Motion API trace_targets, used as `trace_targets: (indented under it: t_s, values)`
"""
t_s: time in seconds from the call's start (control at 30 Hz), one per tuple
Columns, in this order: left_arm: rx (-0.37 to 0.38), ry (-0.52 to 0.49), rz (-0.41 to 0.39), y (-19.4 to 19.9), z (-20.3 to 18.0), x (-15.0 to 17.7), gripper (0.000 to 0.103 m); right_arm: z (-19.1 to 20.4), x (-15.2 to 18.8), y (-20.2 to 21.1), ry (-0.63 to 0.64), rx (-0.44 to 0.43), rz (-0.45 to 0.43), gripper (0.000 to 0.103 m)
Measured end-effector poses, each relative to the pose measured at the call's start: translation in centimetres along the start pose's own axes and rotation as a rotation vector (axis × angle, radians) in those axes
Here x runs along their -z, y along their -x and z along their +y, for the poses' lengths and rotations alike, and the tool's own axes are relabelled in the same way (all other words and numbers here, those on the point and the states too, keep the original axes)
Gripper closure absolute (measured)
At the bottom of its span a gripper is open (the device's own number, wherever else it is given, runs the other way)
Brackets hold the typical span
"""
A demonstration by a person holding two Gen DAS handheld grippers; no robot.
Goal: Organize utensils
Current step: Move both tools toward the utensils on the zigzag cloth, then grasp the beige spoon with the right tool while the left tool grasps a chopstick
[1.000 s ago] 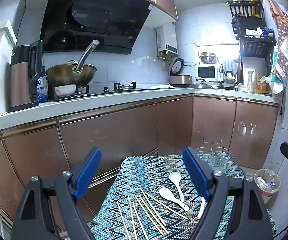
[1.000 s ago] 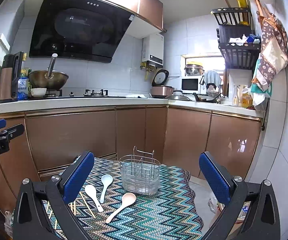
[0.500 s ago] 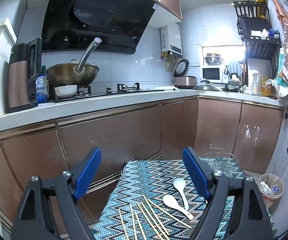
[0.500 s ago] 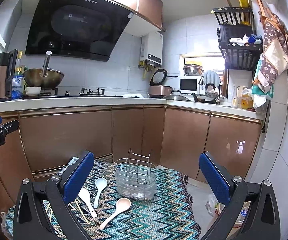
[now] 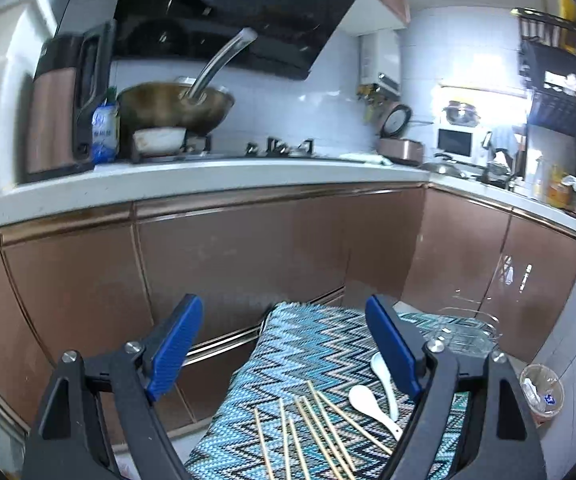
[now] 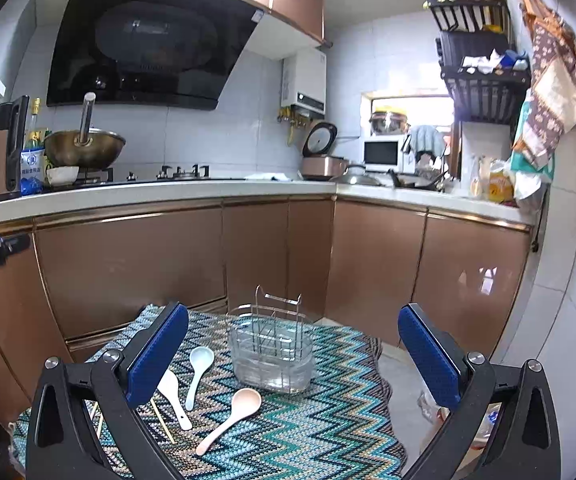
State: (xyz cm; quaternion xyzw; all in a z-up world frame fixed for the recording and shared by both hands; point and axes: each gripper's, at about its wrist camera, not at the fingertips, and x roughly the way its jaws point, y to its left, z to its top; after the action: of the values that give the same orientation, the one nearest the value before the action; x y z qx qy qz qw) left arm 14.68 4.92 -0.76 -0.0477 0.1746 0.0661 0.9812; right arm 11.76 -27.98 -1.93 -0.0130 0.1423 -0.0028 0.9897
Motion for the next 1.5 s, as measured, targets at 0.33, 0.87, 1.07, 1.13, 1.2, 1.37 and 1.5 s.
trace_targets:
  t_s: [0.33,0.87,1.07,1.13,1.2,1.37,1.5]
  values:
    - [0.175,0.102,0.395,-9.1,2.2,4.5,0.020,-0.8,4.4,-7.1,-0.062,-0.114,0.188,0.001]
    - [0.149,0.191,0.863,-24.0,3.3,13.8,0.053,-1.2,11.7,-16.0,-0.139,-0.286,0.515,0.035]
    - [0.138,0.198,0.930,-26.3,3.8,14.9,0.074,-1.1,12.4,-17.5,-0.127,-0.301,0.546,0.035]
    - [0.130,0.190,0.943,-26.9,3.6,15.1,0.077,-1.1,12.6,-18.1,-0.119,-0.301,0.556,0.035]
    - [0.130,0.176,0.954,-27.4,3.3,15.4,0.080,-1.4,12.8,-18.3,-0.120,-0.306,0.565,0.036]
    - [0.120,0.139,0.986,-28.3,2.5,15.9,0.090,-1.8,13.8,-20.7,-0.165,-0.351,0.613,0.042]
    - [0.116,0.132,0.991,-28.5,2.4,15.9,0.091,-2.3,14.4,-22.9,-0.219,-0.403,0.658,0.051]
